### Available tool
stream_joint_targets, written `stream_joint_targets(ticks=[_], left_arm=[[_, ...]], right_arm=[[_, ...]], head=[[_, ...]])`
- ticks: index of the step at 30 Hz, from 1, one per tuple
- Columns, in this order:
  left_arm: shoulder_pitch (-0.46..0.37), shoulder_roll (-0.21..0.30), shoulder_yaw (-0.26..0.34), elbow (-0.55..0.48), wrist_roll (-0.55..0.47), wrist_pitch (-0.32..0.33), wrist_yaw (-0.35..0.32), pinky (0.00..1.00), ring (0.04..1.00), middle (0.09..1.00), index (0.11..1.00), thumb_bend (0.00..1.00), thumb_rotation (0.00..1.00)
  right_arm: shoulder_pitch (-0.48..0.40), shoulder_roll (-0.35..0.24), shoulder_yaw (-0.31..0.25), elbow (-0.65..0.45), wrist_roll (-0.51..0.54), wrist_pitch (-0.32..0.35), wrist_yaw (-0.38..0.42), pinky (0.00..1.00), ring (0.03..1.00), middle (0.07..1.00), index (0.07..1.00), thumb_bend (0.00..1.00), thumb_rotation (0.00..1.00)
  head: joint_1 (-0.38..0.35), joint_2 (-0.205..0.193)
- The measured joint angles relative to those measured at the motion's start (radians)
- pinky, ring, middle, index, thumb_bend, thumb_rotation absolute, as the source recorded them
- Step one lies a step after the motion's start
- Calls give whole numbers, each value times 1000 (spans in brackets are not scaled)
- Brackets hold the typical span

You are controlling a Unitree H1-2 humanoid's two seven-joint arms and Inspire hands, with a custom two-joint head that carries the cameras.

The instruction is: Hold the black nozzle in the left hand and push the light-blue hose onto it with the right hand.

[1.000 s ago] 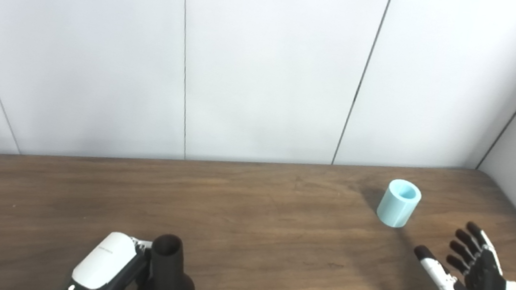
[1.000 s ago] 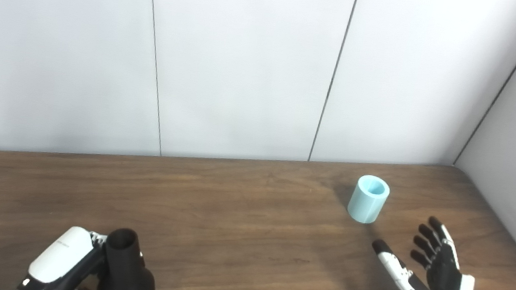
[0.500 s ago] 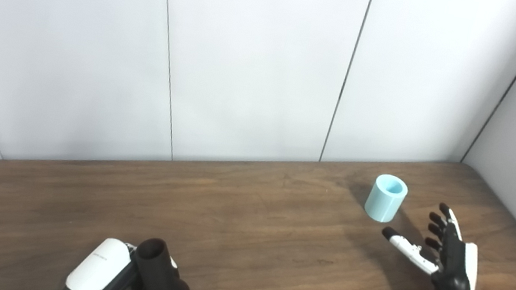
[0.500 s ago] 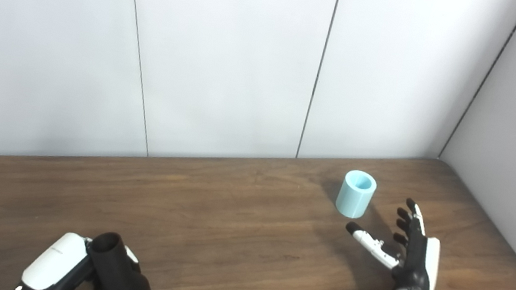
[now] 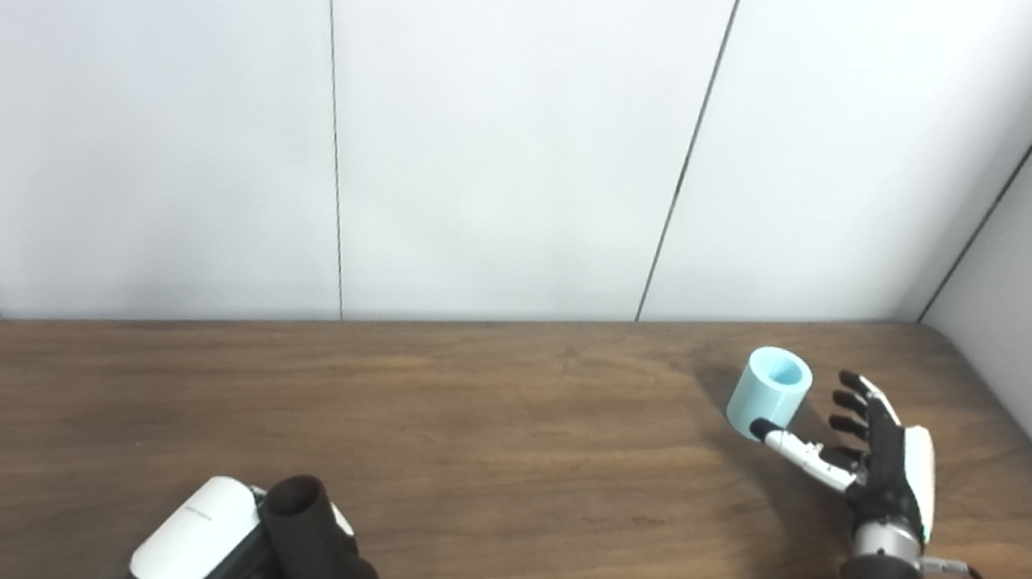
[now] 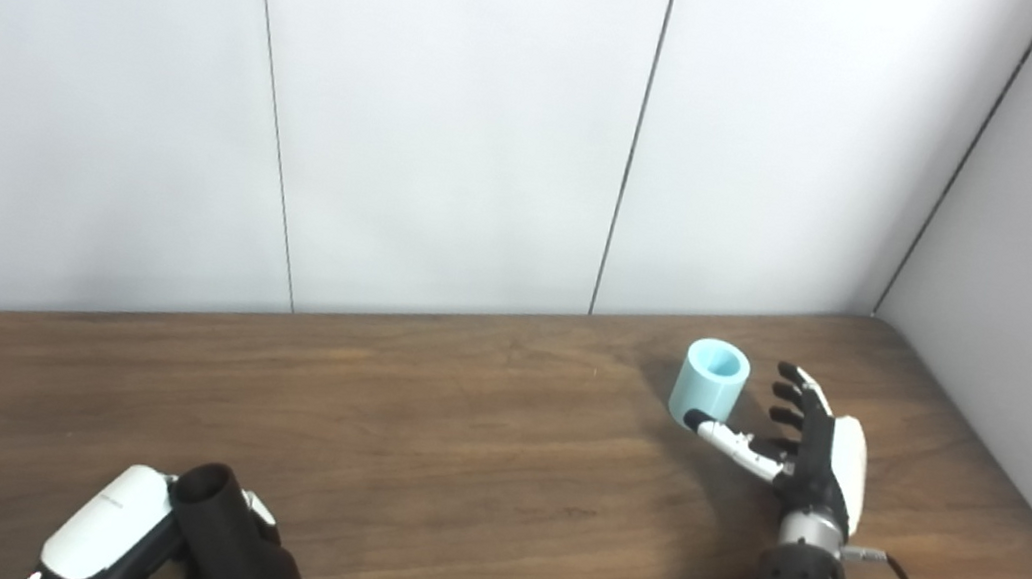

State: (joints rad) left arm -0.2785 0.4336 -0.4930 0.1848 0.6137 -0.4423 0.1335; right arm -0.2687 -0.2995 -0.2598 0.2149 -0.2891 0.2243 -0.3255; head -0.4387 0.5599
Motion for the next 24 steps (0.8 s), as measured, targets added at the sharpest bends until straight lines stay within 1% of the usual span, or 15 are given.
stream_joint_targets(ticks=[3,4,5,6,9,10,13,15,17,22,23,24], left_arm=[[2,1,1,-1,3,0,3,180,243,394,508,515,0],[3,2,1,-1,5,0,4,178,238,392,507,515,0],[4,2,1,-3,9,0,9,175,234,391,506,515,0],[5,3,0,-4,13,0,15,174,232,390,506,515,0],[5,4,-7,-5,32,-2,31,154,210,386,501,515,0],[5,5,-9,-5,38,-2,34,152,208,428,491,519,0],[5,5,-13,-5,52,-4,51,144,202,390,499,515,0],[5,5,-12,-6,63,-4,55,144,202,455,485,523,0],[5,4,-13,-6,77,-4,58,146,202,468,482,524,0],[6,1,-10,-8,86,-4,66,143,200,472,481,525,0],[6,1,-9,-8,88,-4,66,144,202,413,494,518,0],[8,1,-7,-10,89,-4,66,144,201,431,490,520,0]], right_arm=[[-24,-1,0,49,1,-30,-18,680,754,799,831,933,317],[-31,-2,2,62,0,-35,-23,636,714,770,816,946,326],[-37,-4,5,74,-2,-40,-30,620,703,762,810,955,338],[-43,-4,8,79,-3,-40,-36,611,695,757,806,961,345],[-53,-7,11,94,-4,-40,-41,608,694,758,796,941,324],[-57,-7,13,98,-4,-40,-41,593,682,750,792,941,326],[-65,-8,18,105,-4,-39,-40,527,621,703,761,955,322],[-67,-8,19,105,-2,-39,-40,539,636,710,758,970,332],[-68,-8,21,105,2,-39,-38,570,669,734,770,972,332],[-71,-7,25,105,9,-39,-36,597,685,742,761,973,334],[-71,-8,27,105,9,-39,-36,609,696,749,766,978,350],[-71,-8,30,105,9,-39,-36,618,704,753,770,979,357]], head=[[0,0],[0,0],[0,2],[0,2],[0,3],[3,5],[15,8],[20,11],[23,11],[25,12],[26,11],[26,11]])
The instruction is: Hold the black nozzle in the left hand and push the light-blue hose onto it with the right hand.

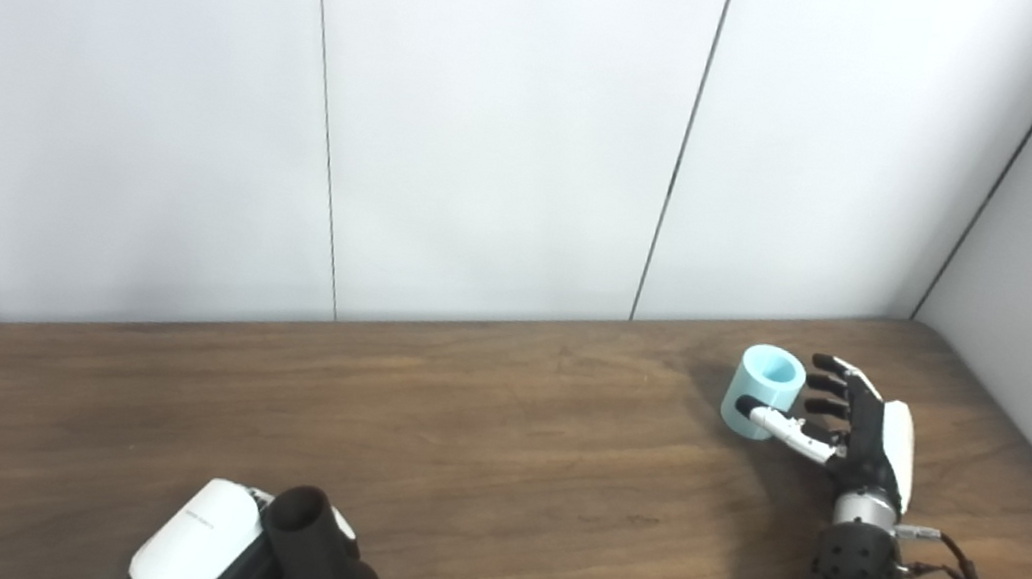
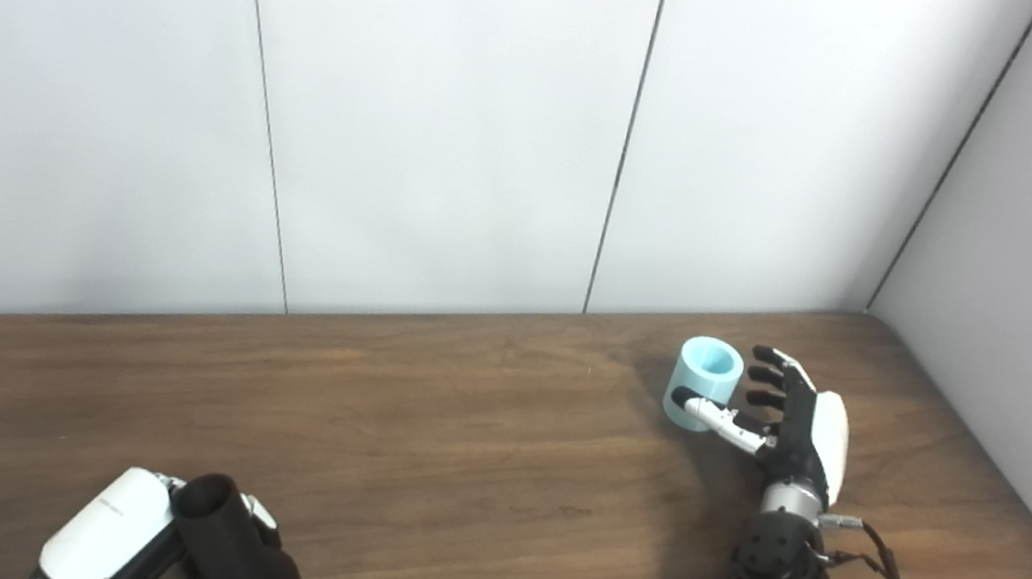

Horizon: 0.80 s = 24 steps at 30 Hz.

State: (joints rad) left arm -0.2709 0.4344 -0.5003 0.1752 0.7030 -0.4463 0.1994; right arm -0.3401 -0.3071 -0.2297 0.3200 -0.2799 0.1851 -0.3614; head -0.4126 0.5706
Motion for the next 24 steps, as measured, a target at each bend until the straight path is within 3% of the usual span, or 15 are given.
stream_joint_targets(ticks=[3,15,20,24], left_arm=[[4,0,5,-3,6,0,0,139,193,466,482,524,0],[10,-12,27,-7,66,0,5,134,190,472,481,524,0],[12,-16,33,-7,77,0,3,131,187,472,481,525,0],[12,-18,35,-7,77,0,3,129,187,472,480,525,0]], right_arm=[[0,0,14,0,-2,0,1,634,716,758,771,978,372],[0,-12,73,-16,-18,11,12,655,730,758,779,994,340],[-4,-11,77,-16,-17,12,13,628,704,743,766,957,262],[-15,-8,75,-6,-17,15,7,562,640,681,694,907,144]], head=[[-2,2],[-2,-2],[2,0],[15,6]])
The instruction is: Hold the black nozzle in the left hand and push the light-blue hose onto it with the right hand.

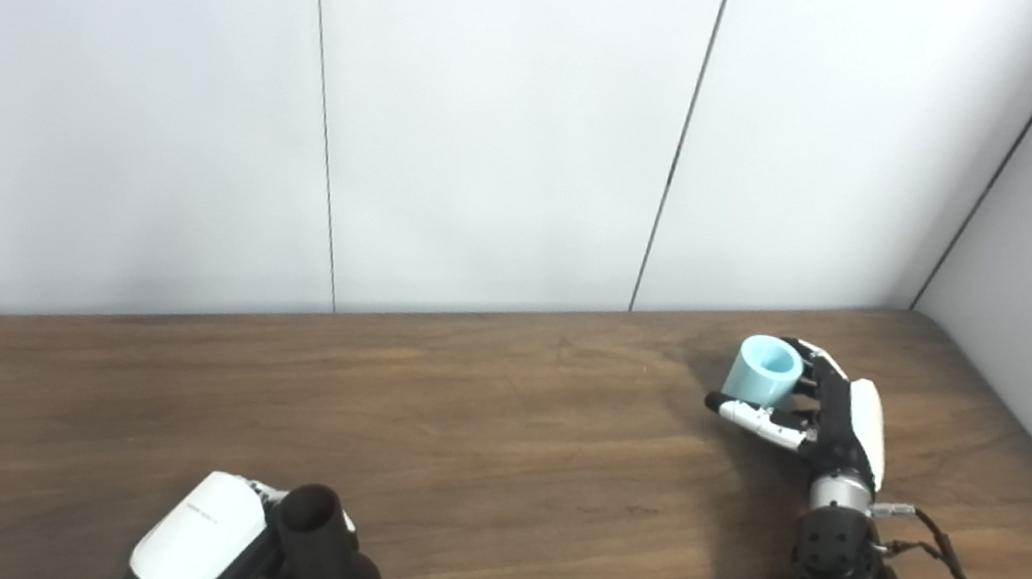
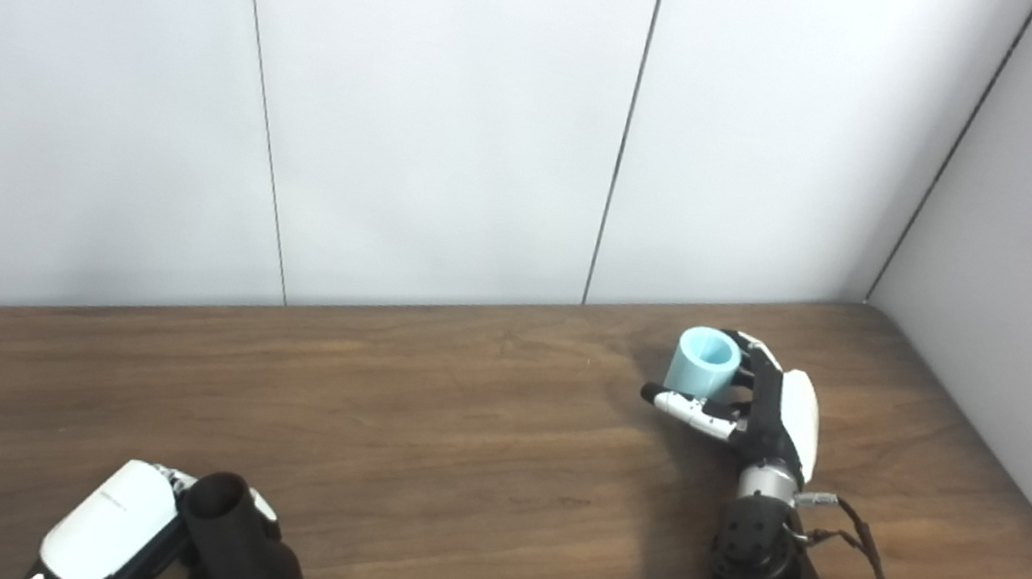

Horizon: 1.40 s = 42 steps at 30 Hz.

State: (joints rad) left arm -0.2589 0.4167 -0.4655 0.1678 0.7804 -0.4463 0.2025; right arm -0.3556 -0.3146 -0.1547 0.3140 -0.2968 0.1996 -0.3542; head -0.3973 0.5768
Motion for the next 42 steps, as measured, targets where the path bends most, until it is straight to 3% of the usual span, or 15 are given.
stream_joint_targets(ticks=[4,5,7,8,10,18,25,28,30,35,42], left_arm=[[1,-7,9,0,2,0,-6,126,184,472,480,525,0],[1,-8,9,0,3,0,-6,128,186,472,480,525,0],[0,-10,9,0,5,0,-6,135,192,472,480,524,0],[0,-11,8,0,6,0,-5,135,190,472,480,525,0],[-1,-12,6,-1,8,0,-5,133,187,472,480,525,0],[0,-14,8,-1,25,0,-4,134,188,472,480,525,0],[0,-16,7,0,28,0,-1,131,186,472,480,525,0],[0,-19,9,-1,37,0,-2,124,180,471,480,525,0],[1,-23,14,-1,47,0,-4,123,179,471,480,525,0],[3,-44,17,-8,80,8,-9,109,163,471,480,525,0],[1,-113,10,-22,123,47,-24,126,181,471,480,525,0]], right_arm=[[-9,25,-7,10,-9,1,-52,465,548,584,579,839,23],[-12,29,-8,17,-15,0,-70,442,529,566,535,684,73],[-20,33,-9,37,-36,-2,-105,432,524,553,496,553,112],[-22,34,-11,42,-40,-4,-123,407,494,521,485,539,45],[-22,36,-16,50,-42,-18,-149,356,435,481,490,532,9],[-20,37,-17,75,-47,-95,-205,371,448,492,472,524,0],[-8,46,-13,10,-48,-98,-202,320,409,475,522,517,0],[16,51,-9,-86,-44,-89,-166,308,398,472,535,515,0],[34,54,-3,-168,-40,-71,-124,304,400,471,529,516,0],[86,61,18,-416,-6,24,12,302,399,461,529,515,0],[92,101,15,-632,89,128,144,300,413,473,504,518,0]], head=[[15,5],[15,5],[15,5],[14,5],[11,6],[9,5],[15,6],[26,11],[70,26],[146,57],[245,71]])
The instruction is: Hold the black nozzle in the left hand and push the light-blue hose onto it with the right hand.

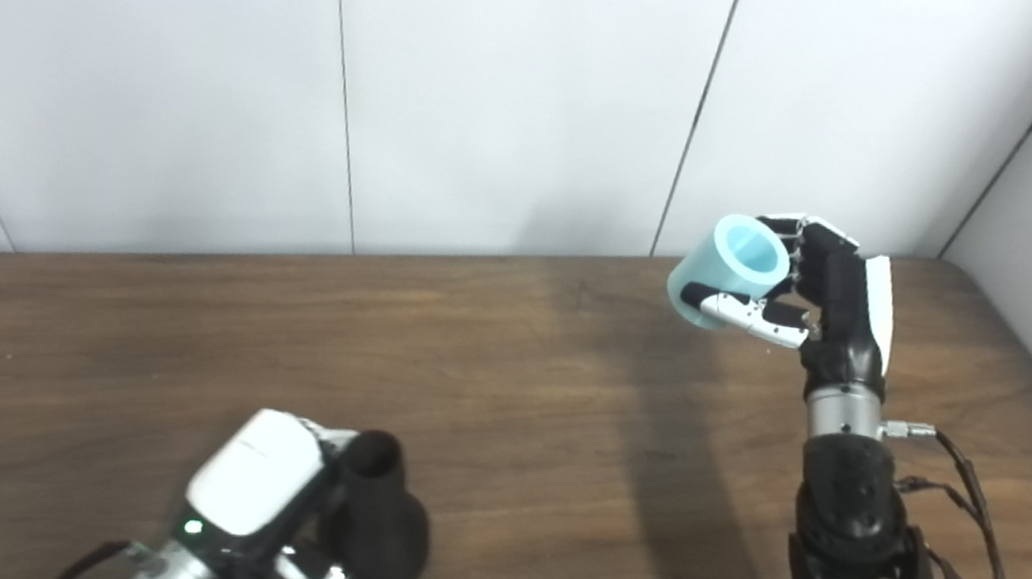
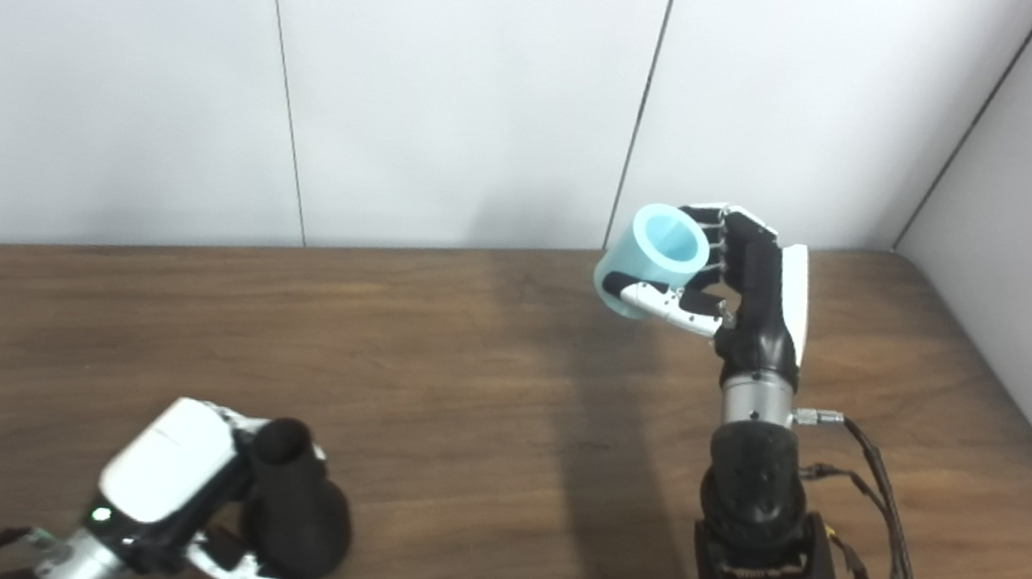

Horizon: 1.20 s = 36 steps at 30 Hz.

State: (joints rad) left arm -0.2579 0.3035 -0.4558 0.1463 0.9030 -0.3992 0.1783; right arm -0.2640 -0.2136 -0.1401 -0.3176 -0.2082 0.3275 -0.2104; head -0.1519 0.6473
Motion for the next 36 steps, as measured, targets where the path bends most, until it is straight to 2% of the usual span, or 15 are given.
stream_joint_targets(ticks=[4,11,14,20,27,36], left_arm=[[-5,-25,-8,5,31,8,1,122,174,471,480,525,0],[-27,-54,-13,37,66,41,15,121,174,471,480,525,0],[-41,-69,-15,55,70,50,15,120,172,471,480,525,0],[-46,-77,-23,63,85,65,22,115,171,471,480,525,0],[-71,-86,-34,102,101,78,49,119,170,471,480,525,0],[-81,-85,-42,121,101,81,58,121,176,471,480,525,0]], right_arm=[[0,0,19,-102,24,66,74,294,408,476,510,518,0],[0,7,57,-205,50,104,168,299,413,469,515,517,0],[5,5,75,-208,51,102,196,303,408,461,522,517,0],[45,-1,86,-200,85,87,244,325,416,462,515,519,0],[47,4,164,-248,53,86,287,273,394,445,524,516,0],[66,24,249,-304,12,108,336,259,394,458,522,515,0]], head=[[51,-2],[115,8],[130,12],[138,14],[147,0],[127,-2]])
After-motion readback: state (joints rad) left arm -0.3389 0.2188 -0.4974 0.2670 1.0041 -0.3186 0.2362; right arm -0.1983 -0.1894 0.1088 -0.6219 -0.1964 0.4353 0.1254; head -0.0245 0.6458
